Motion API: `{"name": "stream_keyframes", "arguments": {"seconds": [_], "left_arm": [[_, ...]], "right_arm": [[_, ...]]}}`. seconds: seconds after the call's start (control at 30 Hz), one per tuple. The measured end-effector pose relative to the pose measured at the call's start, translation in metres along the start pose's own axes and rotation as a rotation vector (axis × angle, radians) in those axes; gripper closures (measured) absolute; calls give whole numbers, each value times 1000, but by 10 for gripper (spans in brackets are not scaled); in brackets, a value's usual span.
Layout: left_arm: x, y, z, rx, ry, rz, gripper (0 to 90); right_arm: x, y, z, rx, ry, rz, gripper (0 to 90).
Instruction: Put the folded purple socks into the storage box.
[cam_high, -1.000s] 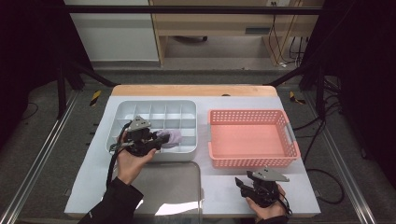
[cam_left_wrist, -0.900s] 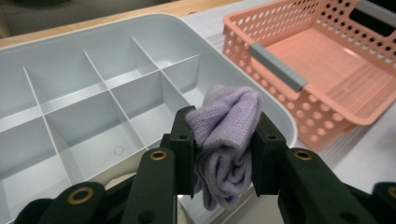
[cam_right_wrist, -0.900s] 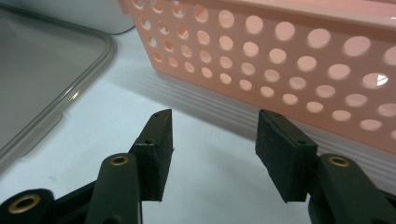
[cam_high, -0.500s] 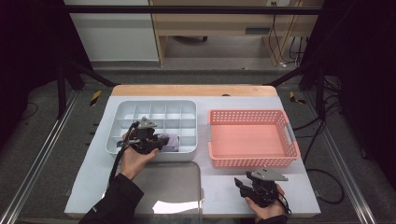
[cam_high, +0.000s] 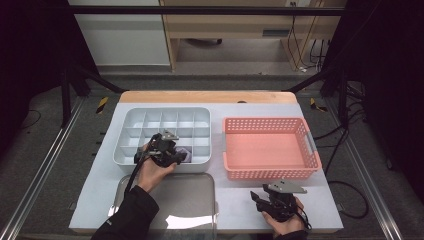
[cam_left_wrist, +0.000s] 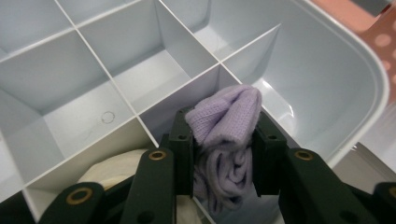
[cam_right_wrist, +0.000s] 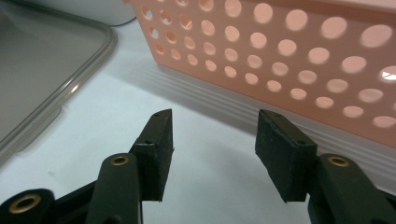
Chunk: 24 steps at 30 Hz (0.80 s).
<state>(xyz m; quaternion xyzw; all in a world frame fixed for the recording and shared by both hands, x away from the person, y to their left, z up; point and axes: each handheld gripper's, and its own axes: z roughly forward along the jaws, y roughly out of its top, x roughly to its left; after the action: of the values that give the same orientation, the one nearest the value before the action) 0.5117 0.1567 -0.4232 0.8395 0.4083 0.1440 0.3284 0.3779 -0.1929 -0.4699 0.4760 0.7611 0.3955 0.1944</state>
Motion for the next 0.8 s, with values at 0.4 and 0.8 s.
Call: {"name": "stream_keyframes", "arguments": {"seconds": [0.4,0.8], "left_arm": [[0,1,-25,-104,6,-19,545],[2,-9,-11,-99,-1,-33,729]], "right_arm": [[0,0,0,-2,-1,-11,461],[1,0,1,-2,2,-14,464]]}}
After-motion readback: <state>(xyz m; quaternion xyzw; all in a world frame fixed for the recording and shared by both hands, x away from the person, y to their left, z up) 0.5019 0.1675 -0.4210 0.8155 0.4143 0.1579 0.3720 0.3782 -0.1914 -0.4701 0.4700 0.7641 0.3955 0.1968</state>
